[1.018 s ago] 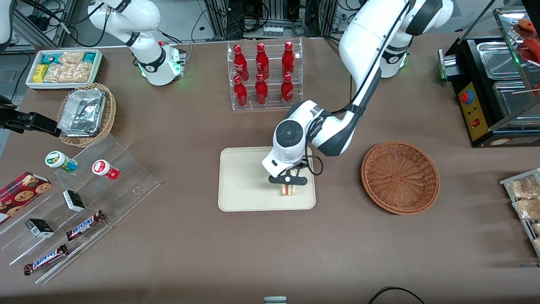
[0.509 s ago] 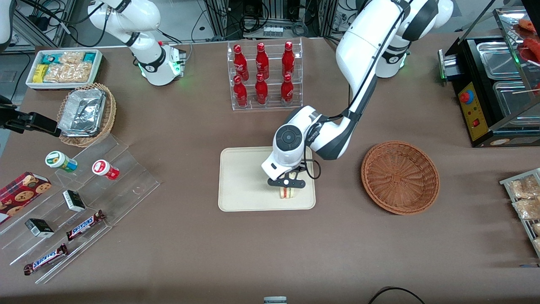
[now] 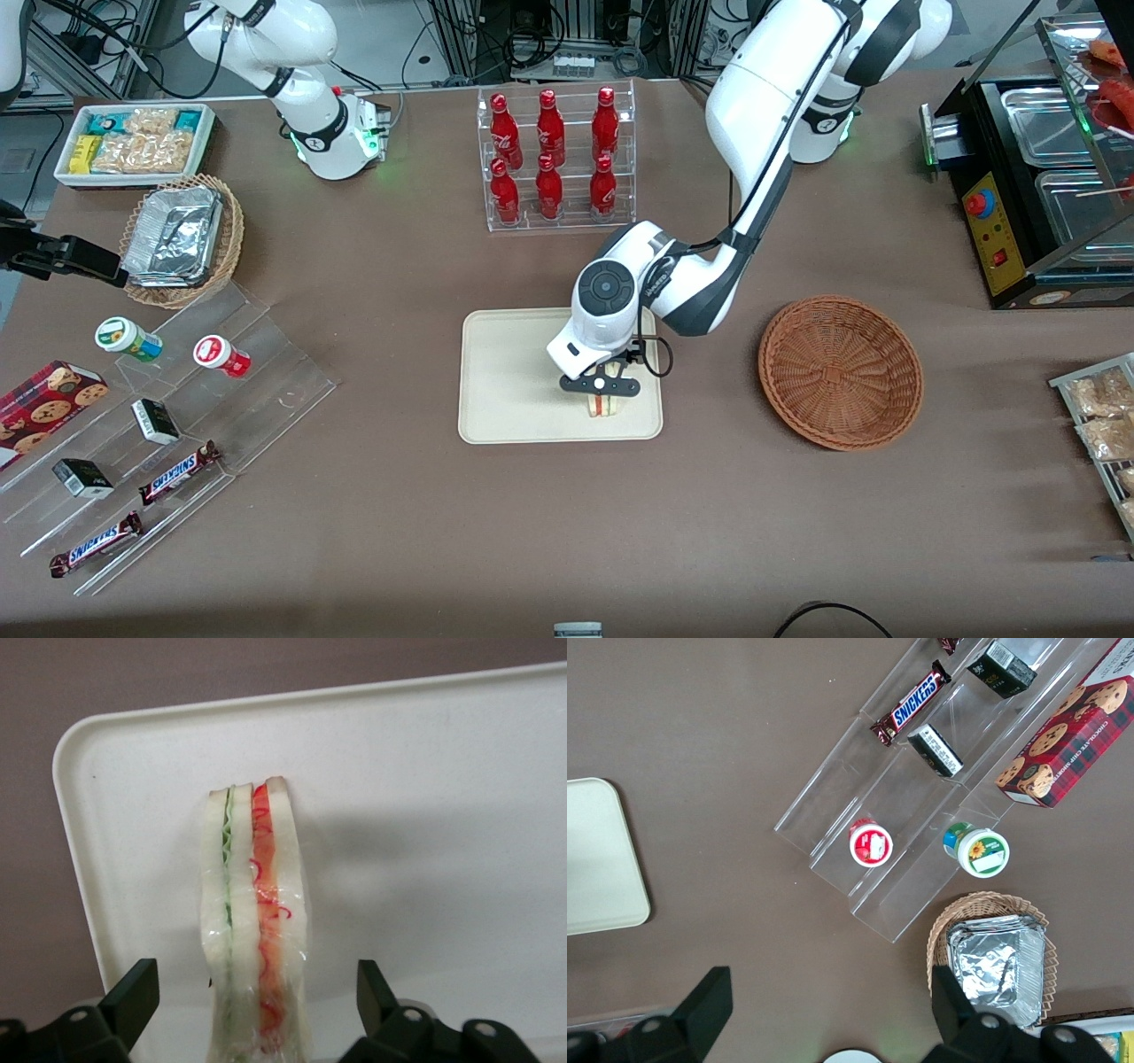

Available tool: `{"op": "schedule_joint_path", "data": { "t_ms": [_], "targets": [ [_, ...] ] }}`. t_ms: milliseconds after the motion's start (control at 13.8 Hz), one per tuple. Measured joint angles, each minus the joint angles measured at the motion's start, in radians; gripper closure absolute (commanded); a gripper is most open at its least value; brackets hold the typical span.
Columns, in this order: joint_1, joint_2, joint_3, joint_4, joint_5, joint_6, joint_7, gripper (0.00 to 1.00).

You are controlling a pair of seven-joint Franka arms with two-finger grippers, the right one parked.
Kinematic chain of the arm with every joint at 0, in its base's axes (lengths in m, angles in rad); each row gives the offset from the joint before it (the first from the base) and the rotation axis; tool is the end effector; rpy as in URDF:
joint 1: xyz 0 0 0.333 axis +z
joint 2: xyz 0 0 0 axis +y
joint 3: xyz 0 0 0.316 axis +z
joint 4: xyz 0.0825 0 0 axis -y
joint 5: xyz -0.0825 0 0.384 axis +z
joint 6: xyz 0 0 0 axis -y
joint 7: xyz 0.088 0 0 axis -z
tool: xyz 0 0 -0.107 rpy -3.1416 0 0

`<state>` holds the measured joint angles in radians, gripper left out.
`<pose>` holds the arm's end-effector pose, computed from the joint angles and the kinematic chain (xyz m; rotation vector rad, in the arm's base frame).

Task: Place sandwich from basket to tray
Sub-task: 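Lower the sandwich onto the tray and open the left gripper, then raise the left gripper and withdraw it from the tray toward the basket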

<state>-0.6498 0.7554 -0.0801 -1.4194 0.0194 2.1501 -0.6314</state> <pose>0.5482 -0.4745 0.2484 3.1216 -0.1378 -0.0655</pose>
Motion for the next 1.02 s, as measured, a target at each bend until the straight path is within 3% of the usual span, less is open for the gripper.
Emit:
{"op": "schedule_joint_path", "data": {
  "t_ms": [509, 800, 1018],
  "targets": [
    [0.032, -0.118, 0.020, 0.062, 0.000, -0.204, -0.002, 0.00],
    [0.147, -0.205, 0.025, 0.060, -0.016, -0.296, 0.014, 0.00],
    [0.248, -0.251, 0.026, 0.027, -0.045, -0.317, 0.127, 0.00]
  ]
}}
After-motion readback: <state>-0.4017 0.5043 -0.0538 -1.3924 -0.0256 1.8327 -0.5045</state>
